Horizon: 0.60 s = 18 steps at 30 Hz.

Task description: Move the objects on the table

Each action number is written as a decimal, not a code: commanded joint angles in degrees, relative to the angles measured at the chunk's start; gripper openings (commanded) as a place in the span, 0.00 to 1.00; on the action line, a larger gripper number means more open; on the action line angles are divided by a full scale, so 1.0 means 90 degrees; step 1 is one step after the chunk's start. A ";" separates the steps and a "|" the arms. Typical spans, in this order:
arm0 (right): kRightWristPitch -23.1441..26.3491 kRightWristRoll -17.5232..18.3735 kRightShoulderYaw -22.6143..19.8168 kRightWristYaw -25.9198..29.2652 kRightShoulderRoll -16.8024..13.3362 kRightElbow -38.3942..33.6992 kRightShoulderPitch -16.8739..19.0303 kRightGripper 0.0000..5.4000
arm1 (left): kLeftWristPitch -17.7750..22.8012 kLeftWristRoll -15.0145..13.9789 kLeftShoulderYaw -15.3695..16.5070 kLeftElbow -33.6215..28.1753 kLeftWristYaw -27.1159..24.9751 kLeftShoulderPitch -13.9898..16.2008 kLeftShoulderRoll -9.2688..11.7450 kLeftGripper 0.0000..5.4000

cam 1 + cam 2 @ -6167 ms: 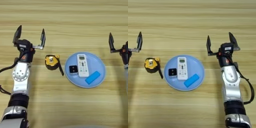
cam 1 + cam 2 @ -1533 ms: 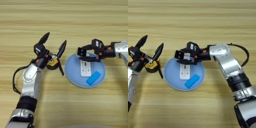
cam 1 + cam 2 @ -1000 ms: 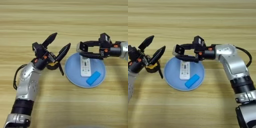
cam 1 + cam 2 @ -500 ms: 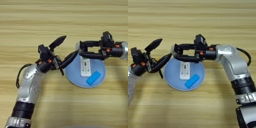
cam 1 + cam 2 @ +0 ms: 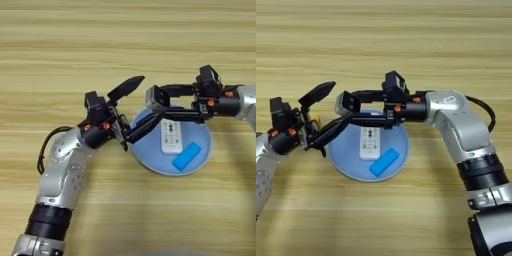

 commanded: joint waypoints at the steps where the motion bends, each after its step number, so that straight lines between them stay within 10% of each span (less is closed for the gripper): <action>1: 0.0049 0.0100 0.0018 0.0050 -0.0012 -0.0138 0.0015 0.46 | 0.0094 0.0001 -0.0050 -0.0001 -0.0076 0.0012 -0.0023 0.87; 18: 0.0177 0.0330 -0.0014 0.0297 -0.0122 -0.0383 0.0095 0.46 | 0.0311 -0.0100 -0.0066 -0.0141 -0.0333 0.0118 -0.0019 0.55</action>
